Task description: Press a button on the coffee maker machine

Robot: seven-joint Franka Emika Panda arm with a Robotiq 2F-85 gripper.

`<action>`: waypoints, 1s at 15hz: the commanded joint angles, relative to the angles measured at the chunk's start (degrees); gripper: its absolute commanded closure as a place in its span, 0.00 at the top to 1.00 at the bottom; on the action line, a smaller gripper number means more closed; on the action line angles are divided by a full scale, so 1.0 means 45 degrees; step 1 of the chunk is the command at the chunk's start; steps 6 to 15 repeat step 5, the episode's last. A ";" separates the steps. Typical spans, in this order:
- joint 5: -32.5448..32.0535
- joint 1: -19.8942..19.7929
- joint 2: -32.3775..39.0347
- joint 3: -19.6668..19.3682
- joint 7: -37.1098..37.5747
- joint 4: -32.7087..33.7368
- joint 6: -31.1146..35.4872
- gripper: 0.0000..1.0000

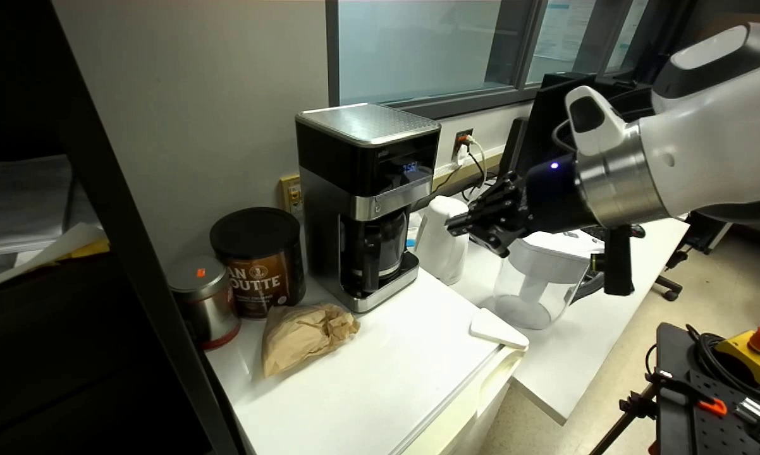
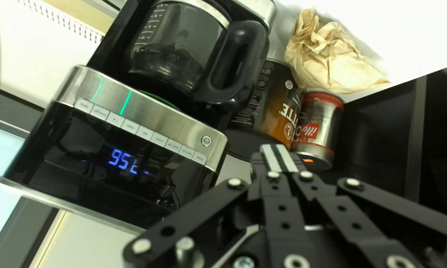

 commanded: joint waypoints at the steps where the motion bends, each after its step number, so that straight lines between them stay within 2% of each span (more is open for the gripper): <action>1: 0.0360 -0.0064 -0.1753 -0.0427 -0.0553 -0.1450 0.1019 0.00; 5: 0.0317 -0.0045 -0.2489 -0.0739 -0.0700 -0.2118 0.1511 0.00; 15: 0.0317 -0.0045 -0.2489 -0.0739 -0.0700 -0.2118 0.1511 0.00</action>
